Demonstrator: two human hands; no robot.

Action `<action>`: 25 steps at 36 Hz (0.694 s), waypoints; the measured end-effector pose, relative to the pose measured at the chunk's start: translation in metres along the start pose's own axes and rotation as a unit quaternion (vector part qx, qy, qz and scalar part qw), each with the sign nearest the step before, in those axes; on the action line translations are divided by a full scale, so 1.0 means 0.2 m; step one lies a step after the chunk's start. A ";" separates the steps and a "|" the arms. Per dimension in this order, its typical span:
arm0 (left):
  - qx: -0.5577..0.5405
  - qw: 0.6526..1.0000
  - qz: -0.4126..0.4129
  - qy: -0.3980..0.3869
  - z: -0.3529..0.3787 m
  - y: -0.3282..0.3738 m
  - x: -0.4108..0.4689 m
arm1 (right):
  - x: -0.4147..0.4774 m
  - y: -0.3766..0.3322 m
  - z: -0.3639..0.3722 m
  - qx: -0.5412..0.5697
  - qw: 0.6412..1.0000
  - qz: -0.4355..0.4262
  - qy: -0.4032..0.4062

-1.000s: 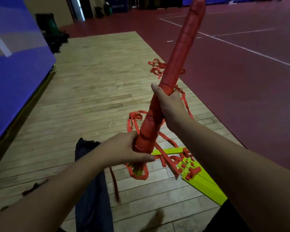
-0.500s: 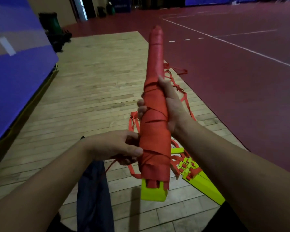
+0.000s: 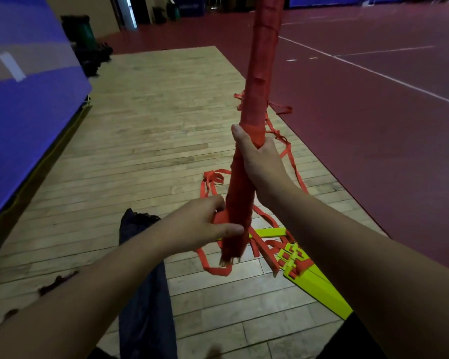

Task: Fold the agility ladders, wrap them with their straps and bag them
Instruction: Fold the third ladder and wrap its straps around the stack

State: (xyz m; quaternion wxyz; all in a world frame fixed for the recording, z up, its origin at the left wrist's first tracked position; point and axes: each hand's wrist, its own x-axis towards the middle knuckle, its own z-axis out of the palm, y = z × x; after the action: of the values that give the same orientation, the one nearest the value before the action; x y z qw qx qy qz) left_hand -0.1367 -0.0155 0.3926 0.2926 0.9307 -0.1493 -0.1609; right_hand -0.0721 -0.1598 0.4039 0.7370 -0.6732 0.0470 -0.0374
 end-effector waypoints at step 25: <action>-0.229 0.970 0.037 -0.075 -0.10 -0.07 -0.03 | 0.02 -0.01 -0.09 0.089 0.984 0.096 -0.119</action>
State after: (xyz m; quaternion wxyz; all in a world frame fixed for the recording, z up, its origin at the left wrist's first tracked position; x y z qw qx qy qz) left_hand -0.1309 0.0081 0.4013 0.4916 0.8179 -0.1646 -0.2496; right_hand -0.0694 -0.1791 0.4051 0.7944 -0.5971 0.0200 0.1098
